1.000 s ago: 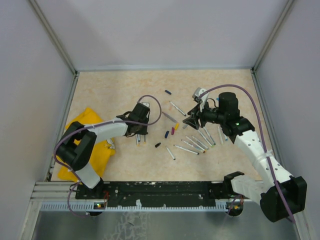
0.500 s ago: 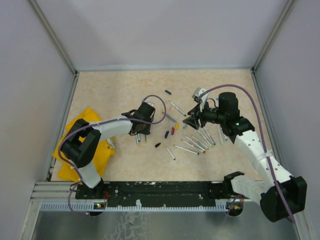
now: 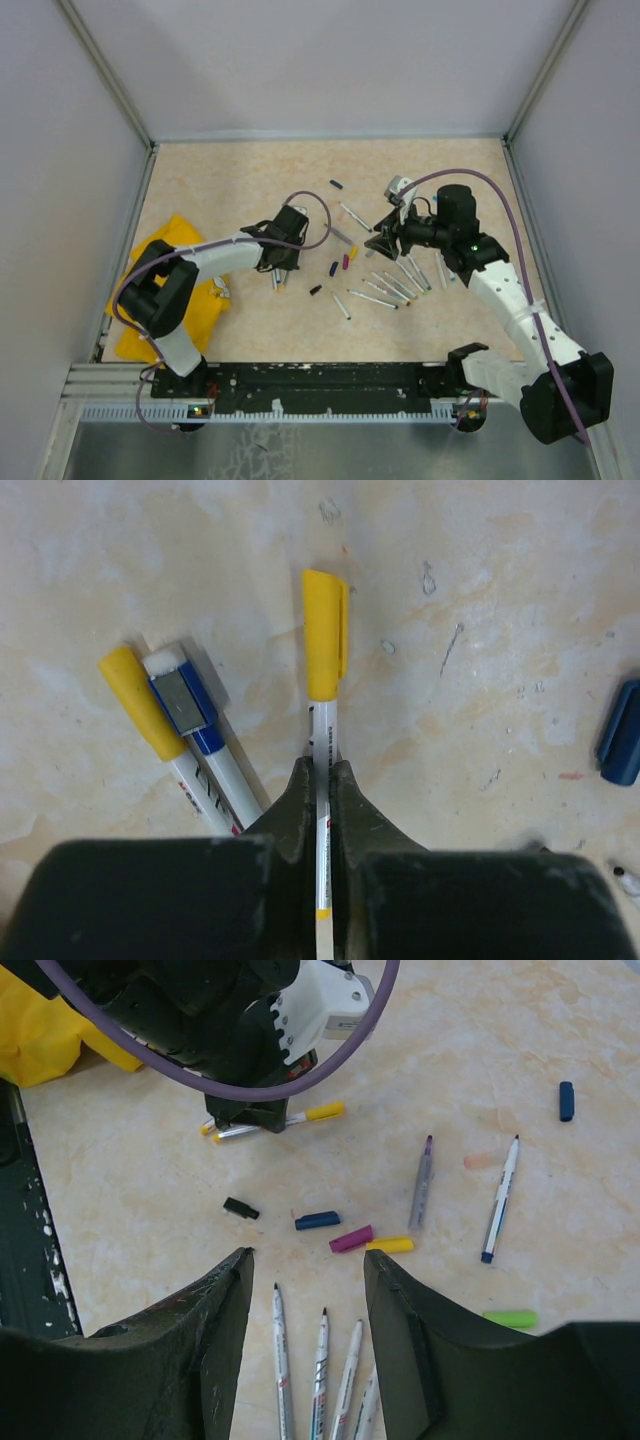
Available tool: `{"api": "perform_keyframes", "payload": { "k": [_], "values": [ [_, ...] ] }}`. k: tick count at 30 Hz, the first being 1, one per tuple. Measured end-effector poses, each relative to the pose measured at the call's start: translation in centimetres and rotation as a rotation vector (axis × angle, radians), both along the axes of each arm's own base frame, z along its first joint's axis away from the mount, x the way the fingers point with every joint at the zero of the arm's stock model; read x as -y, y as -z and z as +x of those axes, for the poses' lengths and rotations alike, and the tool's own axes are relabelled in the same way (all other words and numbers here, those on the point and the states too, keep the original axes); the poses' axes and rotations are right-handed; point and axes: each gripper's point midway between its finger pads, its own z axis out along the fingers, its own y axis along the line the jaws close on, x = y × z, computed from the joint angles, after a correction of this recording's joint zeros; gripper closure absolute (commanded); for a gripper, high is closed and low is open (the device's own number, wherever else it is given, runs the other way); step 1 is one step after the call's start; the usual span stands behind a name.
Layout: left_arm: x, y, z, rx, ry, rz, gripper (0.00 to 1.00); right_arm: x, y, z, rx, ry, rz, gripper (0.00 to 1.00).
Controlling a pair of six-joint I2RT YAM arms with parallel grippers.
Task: Open the pen caps
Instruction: Pick up the pen from the center of the board.
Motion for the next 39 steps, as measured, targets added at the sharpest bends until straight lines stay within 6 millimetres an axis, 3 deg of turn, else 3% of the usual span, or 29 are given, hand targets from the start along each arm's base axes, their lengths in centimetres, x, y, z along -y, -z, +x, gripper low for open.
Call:
{"api": "perform_keyframes", "payload": {
  "k": [6, 14, 20, 30, 39],
  "values": [
    [-0.3, -1.0, -1.7, 0.005, 0.016, -0.051, 1.00, -0.3, -0.2, -0.4, -0.015, -0.021, 0.020, 0.51],
    [0.8, -5.7, -2.5, 0.143, 0.041, -0.259, 1.00, -1.0, 0.5, -1.5, -0.068, -0.065, 0.063, 0.51],
    [1.9, -7.7, -3.7, 0.214, 0.079, -0.425, 1.00, -1.9, 0.1, -2.3, -0.091, -0.125, 0.128, 0.51],
    [4.5, -12.3, -5.8, 0.331, 0.189, -0.741, 1.00, -2.9, 1.7, -4.2, -0.179, -0.200, 0.220, 0.51],
    [5.6, -15.3, -7.6, 0.391, 0.266, -0.937, 1.00, -3.3, 0.9, -4.5, -0.171, -0.236, 0.264, 0.50]
  ]
}}
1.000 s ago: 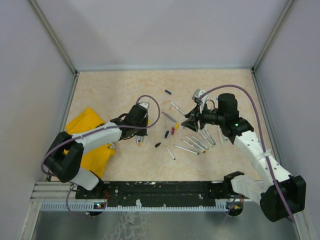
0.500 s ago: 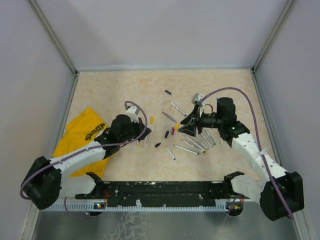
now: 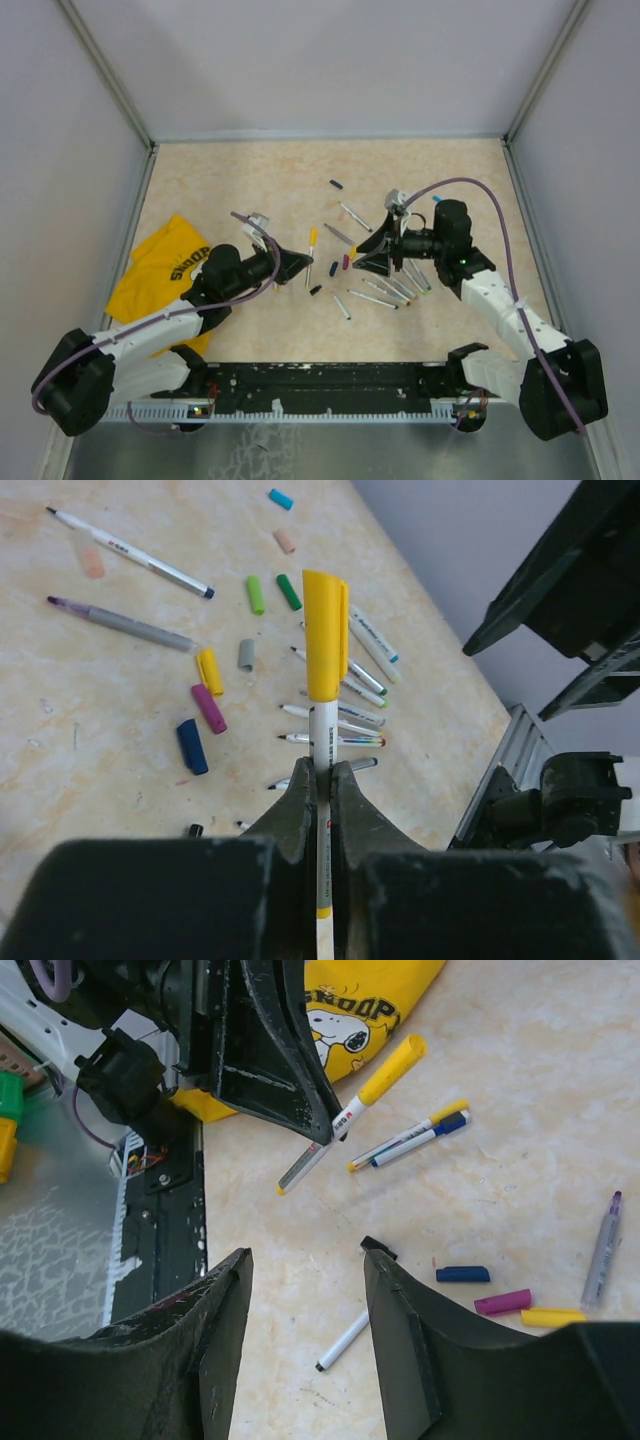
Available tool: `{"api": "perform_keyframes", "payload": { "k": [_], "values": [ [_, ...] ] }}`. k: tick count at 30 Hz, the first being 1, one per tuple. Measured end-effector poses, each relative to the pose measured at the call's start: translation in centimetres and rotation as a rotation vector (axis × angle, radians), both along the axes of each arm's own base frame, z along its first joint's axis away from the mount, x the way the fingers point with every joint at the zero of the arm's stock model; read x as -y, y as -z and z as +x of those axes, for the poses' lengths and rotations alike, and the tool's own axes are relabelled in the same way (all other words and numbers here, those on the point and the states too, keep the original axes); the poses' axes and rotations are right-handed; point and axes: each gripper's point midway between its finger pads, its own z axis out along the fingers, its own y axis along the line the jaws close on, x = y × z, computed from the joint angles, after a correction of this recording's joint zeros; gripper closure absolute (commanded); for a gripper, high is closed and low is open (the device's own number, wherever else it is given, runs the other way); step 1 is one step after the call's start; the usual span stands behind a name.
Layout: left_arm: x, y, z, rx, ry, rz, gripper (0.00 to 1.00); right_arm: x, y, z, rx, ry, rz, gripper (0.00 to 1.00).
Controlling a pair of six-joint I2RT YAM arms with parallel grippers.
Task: Open the pen caps
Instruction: Pick up the pen from the center of the board.
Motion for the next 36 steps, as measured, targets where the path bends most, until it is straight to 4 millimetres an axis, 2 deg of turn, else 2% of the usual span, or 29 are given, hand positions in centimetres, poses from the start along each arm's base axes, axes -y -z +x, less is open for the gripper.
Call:
{"api": "perform_keyframes", "payload": {
  "k": [5, 15, 36],
  "values": [
    [0.1, -1.7, -0.6, 0.049, 0.018, -0.081, 1.00, -0.1, 0.2, 0.0, -0.012, -0.006, 0.003, 0.49],
    [0.4, -3.5, -1.2, 0.097, 0.033, -0.166, 1.00, -0.5, 0.7, -0.3, -0.037, -0.029, 0.000, 0.48],
    [1.2, -5.6, -1.9, 0.148, 0.054, -0.256, 1.00, -1.1, 1.1, -0.8, -0.051, -0.055, -0.006, 0.47]
  ]
}}
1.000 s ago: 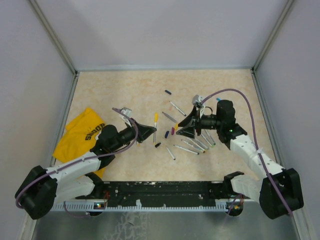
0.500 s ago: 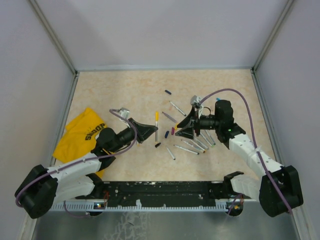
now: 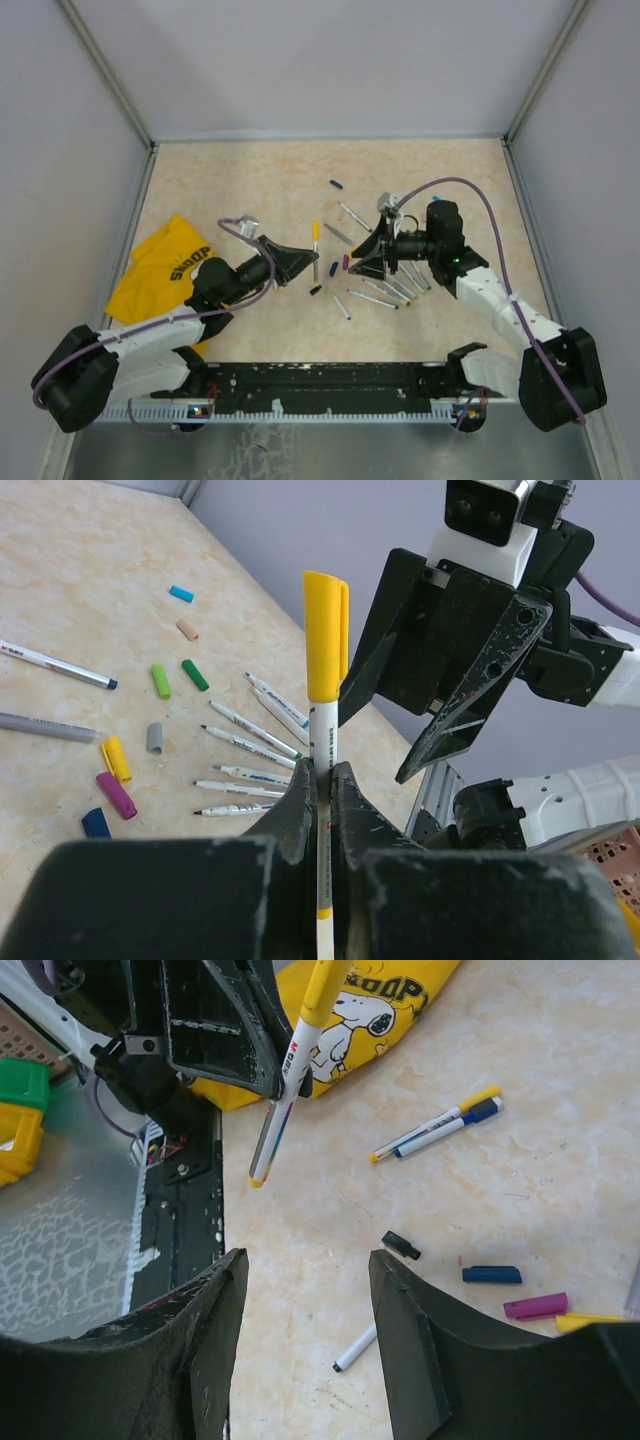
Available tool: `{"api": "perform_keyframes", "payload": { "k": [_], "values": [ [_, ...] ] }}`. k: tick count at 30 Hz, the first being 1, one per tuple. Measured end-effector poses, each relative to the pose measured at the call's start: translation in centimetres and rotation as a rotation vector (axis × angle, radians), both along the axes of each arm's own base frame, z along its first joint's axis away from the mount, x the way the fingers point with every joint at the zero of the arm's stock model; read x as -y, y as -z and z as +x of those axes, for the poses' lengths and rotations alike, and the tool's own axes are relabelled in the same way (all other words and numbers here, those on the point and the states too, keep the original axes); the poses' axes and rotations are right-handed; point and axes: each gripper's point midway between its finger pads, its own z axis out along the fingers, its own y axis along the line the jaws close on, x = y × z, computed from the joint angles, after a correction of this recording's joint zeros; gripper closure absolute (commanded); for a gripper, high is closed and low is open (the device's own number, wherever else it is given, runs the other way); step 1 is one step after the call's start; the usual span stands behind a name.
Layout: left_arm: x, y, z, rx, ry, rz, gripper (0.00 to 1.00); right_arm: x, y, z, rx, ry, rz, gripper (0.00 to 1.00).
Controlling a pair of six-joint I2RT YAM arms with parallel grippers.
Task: Open the pen caps
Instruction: Pick up the pen from the center of the board.
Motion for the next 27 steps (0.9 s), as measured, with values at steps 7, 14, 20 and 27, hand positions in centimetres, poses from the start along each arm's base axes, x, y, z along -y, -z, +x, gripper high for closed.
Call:
{"api": "perform_keyframes", "payload": {
  "k": [7, 14, 20, 27],
  "values": [
    [0.4, 0.1, 0.1, -0.004, 0.002, -0.010, 1.00, -0.1, 0.0, -0.1, 0.001, -0.004, 0.000, 0.47],
    [0.4, 0.1, 0.4, -0.013, -0.008, -0.028, 1.00, -0.2, 0.4, -0.2, 0.000, -0.009, 0.000, 0.47],
    [0.8, 0.4, 0.9, -0.029, -0.019, -0.047, 1.00, -0.6, 0.5, -0.3, -0.010, -0.014, 0.007, 0.47],
    [1.9, 0.3, 2.0, -0.043, -0.028, -0.072, 1.00, -0.8, 0.8, -0.8, -0.062, -0.003, 0.049, 0.47]
  ]
}}
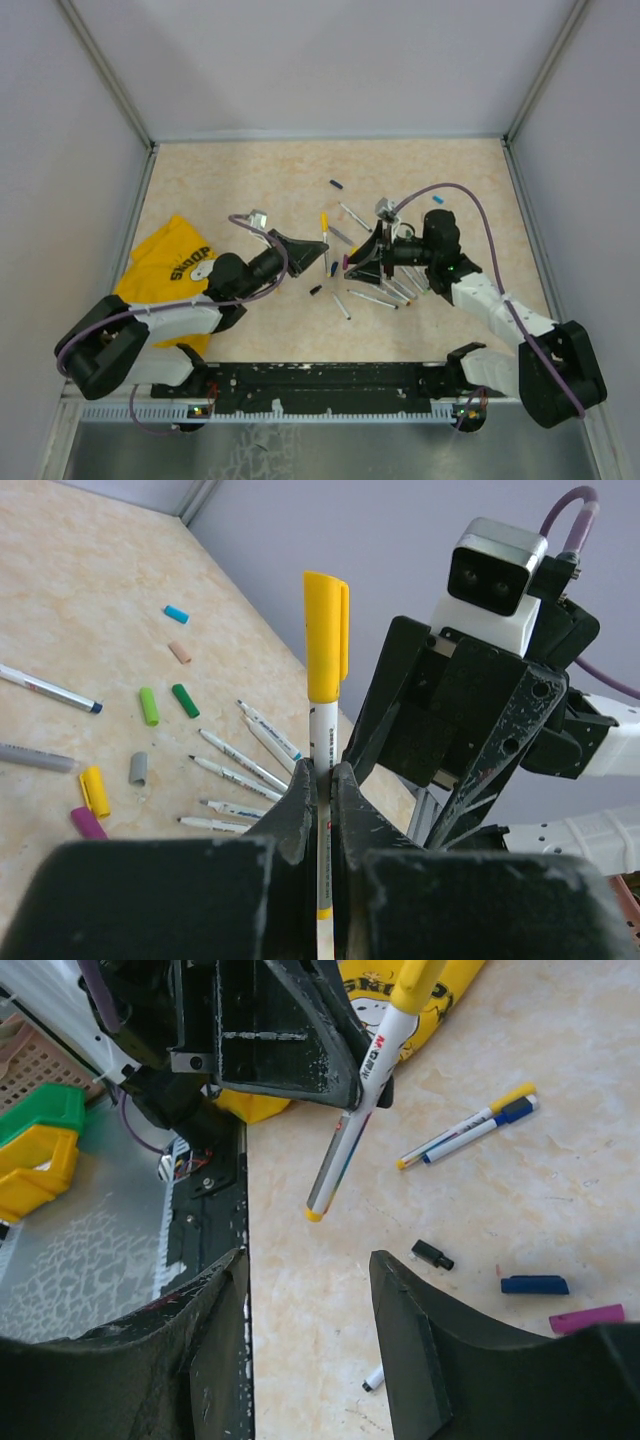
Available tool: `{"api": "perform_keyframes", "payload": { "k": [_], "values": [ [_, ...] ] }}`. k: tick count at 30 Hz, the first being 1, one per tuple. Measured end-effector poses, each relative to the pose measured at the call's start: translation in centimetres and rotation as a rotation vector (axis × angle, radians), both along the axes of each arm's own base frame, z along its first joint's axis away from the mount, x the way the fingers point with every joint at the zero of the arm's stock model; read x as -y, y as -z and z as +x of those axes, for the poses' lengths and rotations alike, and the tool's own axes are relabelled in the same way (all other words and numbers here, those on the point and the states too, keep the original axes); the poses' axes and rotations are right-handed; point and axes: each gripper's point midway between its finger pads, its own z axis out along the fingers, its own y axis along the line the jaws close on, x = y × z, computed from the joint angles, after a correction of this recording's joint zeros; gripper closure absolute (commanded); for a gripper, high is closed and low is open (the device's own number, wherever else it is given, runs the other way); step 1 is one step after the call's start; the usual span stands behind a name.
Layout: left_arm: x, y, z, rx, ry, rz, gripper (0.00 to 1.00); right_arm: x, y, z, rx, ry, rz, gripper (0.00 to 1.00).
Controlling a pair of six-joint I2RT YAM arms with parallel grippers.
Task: Open the pen caps
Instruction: Pick up the pen from the center of the board, then open the pen cap from the pen.
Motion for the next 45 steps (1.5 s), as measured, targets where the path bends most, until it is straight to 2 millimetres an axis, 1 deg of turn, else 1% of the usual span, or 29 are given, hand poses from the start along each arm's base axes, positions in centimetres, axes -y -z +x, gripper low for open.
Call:
{"api": "perform_keyframes", "payload": {
  "k": [7, 10, 13, 16, 19, 22, 24, 25, 26, 29, 33, 35, 37, 40, 42, 45],
  "values": [
    [1.5, -0.7, 0.1, 0.012, 0.005, -0.042, 1.00, -1.2, 0.3, -0.6, -0.040, -0.023, 0.009, 0.47],
    [2.1, -0.9, -0.1, 0.020, 0.008, -0.056, 1.00, -1.3, 0.3, -0.1, -0.068, 0.009, 0.008, 0.48],
    [2.6, -1.1, -0.5, 0.024, 0.013, -0.065, 1.00, -1.4, 0.0, 0.4, -0.079, 0.042, 0.020, 0.52],
    [3.3, -1.3, -0.6, 0.030, 0.017, -0.074, 1.00, -1.6, -0.4, 0.6, -0.082, 0.057, 0.035, 0.61],
    [3.8, -1.6, -0.6, 0.037, 0.018, -0.082, 1.00, -1.7, -0.6, 0.7, -0.088, 0.067, 0.043, 0.76],
    [3.9, -1.8, -0.7, 0.046, 0.016, -0.087, 1.00, -1.7, -0.7, 0.8, -0.095, 0.072, 0.047, 1.00],
    [4.0, -2.1, -0.8, 0.062, 0.016, -0.091, 1.00, -1.7, -0.7, 0.9, -0.112, 0.085, 0.048, 1.00],
    [4.0, -2.1, -0.8, 0.065, 0.014, -0.090, 0.94, -1.7, -0.7, 1.0, -0.113, 0.088, 0.049, 1.00],
    [3.9, -2.1, -0.8, 0.070, 0.012, -0.089, 0.86, -1.7, -0.8, 1.0, -0.116, 0.090, 0.050, 1.00],
    [3.8, -2.2, -0.8, 0.084, 0.004, -0.086, 0.56, -1.7, -0.8, 0.9, -0.116, 0.088, 0.050, 1.00],
    [2.4, -2.6, -1.3, 0.110, -0.022, -0.090, 0.29, -1.6, -0.4, 0.6, -0.109, 0.068, 0.034, 1.00],
    [1.6, -3.5, -1.9, 0.144, -0.030, -0.098, 0.20, -1.4, -0.3, 0.6, -0.097, 0.053, 0.018, 1.00],
    [0.7, -4.9, -2.5, 0.187, -0.038, -0.106, 0.13, -1.2, -0.5, 0.7, -0.069, 0.031, -0.002, 1.00],
    [-0.4, -6.5, -3.2, 0.247, -0.048, -0.100, 0.06, -0.7, -1.3, 1.0, -0.011, -0.002, -0.016, 1.00],
    [-1.0, -7.0, -3.6, 0.269, -0.052, -0.084, 0.02, -0.6, -1.5, 0.9, 0.013, -0.024, -0.021, 1.00],
    [-1.9, -6.7, -4.1, 0.289, -0.056, -0.050, 0.01, -0.5, -1.2, 0.2, 0.025, -0.066, -0.033, 1.00]
  ]
}}
